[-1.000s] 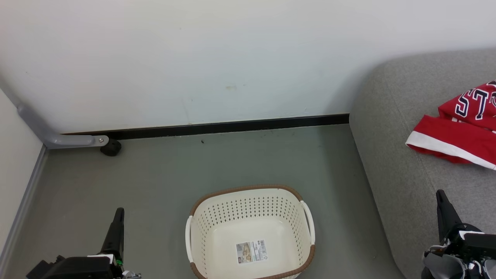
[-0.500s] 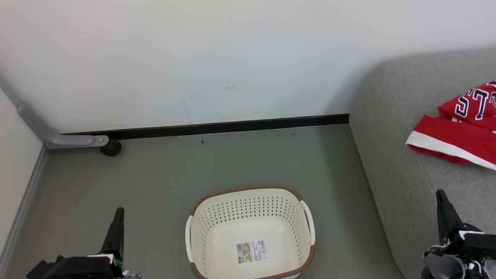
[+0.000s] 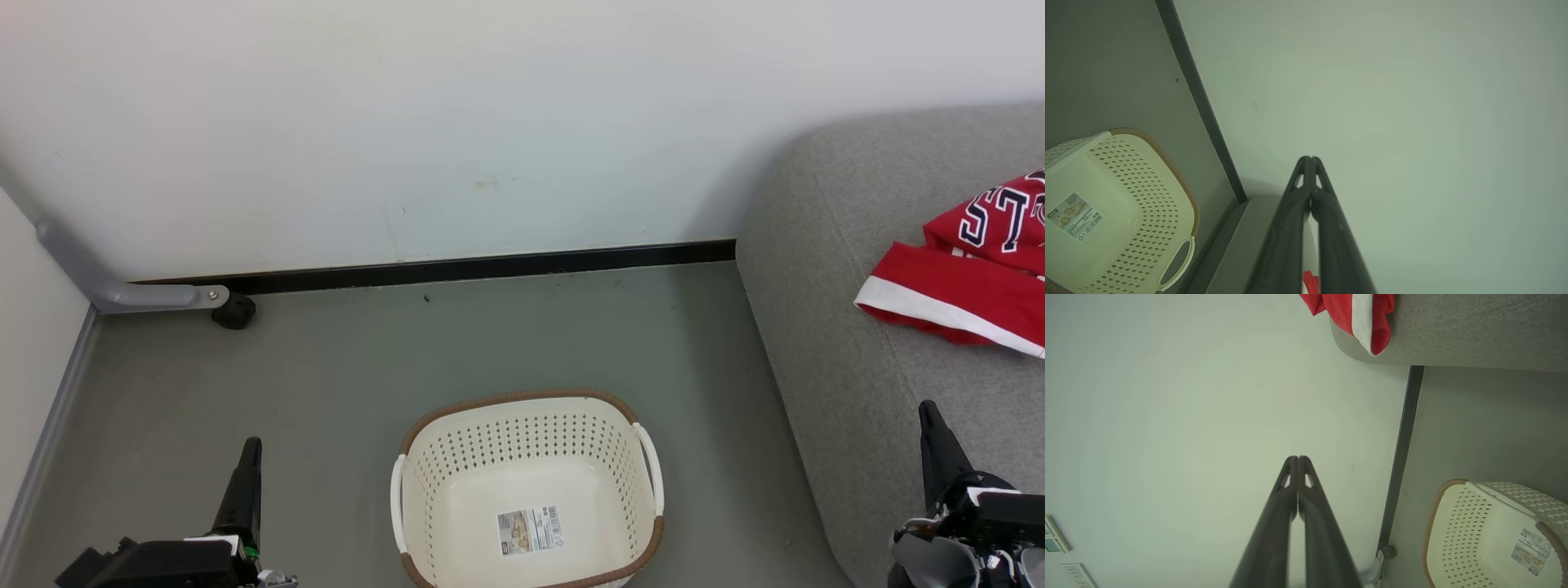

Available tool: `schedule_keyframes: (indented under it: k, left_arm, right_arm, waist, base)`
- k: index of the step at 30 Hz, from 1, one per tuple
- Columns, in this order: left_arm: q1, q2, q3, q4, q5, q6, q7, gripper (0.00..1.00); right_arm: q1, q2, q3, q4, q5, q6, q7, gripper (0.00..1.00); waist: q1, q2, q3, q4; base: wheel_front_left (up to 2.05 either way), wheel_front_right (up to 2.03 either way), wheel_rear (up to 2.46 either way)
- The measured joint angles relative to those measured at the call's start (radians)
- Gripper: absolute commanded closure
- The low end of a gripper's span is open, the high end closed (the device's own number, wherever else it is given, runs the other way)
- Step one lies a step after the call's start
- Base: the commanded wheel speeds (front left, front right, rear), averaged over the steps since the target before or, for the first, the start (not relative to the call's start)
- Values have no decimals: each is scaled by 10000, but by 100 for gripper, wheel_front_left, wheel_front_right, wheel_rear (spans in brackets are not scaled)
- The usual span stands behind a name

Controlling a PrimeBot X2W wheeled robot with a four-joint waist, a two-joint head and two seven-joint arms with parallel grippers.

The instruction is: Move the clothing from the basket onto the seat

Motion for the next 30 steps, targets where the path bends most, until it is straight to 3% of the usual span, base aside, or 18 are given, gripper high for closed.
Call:
schedule_keyframes:
  k: [30]
  left_arm:
    - [0,-2,-2,-12,-2,0,0,100]
  right_arm:
    - [4,2,2,-6,2,0,0,100]
  waist:
    - [0,0,1,0]
  base:
    - [0,0,0]
